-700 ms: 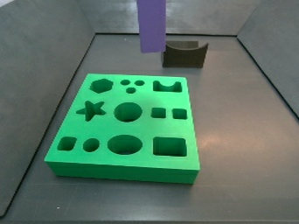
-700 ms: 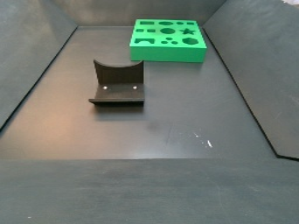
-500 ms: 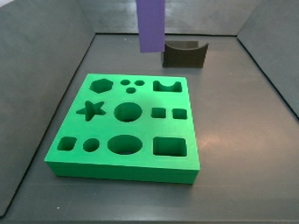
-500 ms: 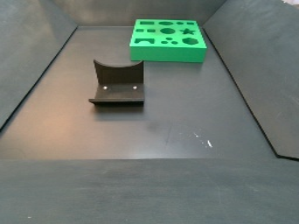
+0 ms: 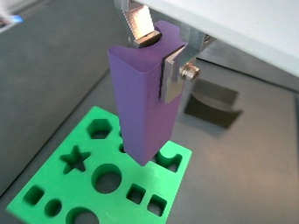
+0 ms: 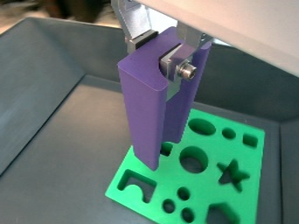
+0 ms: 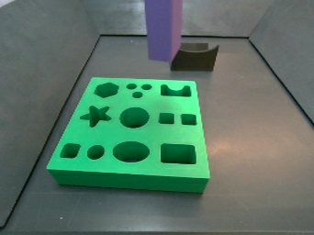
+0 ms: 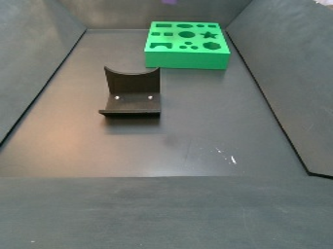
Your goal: Insert the arch object.
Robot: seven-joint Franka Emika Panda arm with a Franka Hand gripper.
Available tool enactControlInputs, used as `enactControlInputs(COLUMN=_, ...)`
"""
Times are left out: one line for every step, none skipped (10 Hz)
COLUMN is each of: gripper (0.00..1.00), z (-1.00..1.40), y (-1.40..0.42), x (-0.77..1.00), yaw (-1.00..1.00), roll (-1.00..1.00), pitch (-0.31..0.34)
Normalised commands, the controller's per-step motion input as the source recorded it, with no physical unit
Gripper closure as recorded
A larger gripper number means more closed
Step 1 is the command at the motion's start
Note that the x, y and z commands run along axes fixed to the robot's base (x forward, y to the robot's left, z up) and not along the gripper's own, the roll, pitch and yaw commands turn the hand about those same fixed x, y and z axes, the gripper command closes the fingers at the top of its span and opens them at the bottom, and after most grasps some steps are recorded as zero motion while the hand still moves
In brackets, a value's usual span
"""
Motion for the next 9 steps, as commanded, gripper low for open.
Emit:
enactControlInputs(gripper=1.0, z=-0.28, y=0.14, x=0.29, yaw=-0.88, roll=0.01, pitch=0.0)
enactControlInputs(gripper=1.0, z=-0.29, y=0.14, x=0.29, yaw=-0.88, roll=0.01, pitch=0.0)
enactControlInputs(gripper=1.0, z=-0.27, y=0.14, x=0.27, yaw=-0.89, roll=0.0, pitch=0.0)
enactControlInputs(gripper=1.0, z=-0.22, y=0.13, x=0.25, yaw=-0.91, roll=0.0, pitch=0.0)
enactControlInputs(gripper=1.0, z=-0.2, y=0.12, x=0.23, yaw=-0.92, roll=0.0, pitch=0.0)
enactControlInputs(gripper=1.0, z=-0.18, y=0.12, x=0.22, yaw=-0.92, roll=0.0, pitch=0.0)
enactControlInputs(gripper=1.0, z=-0.14, y=0.1, x=0.23, yaw=-0.92, roll=0.0, pitch=0.0)
enactControlInputs(gripper=1.0, z=-0.14, y=0.1, x=0.21, yaw=-0.93, roll=0.0, pitch=0.0)
enactControlInputs(gripper=1.0, z=-0.17, y=0.11, x=0.2, yaw=-0.93, roll=0.0, pitch=0.0)
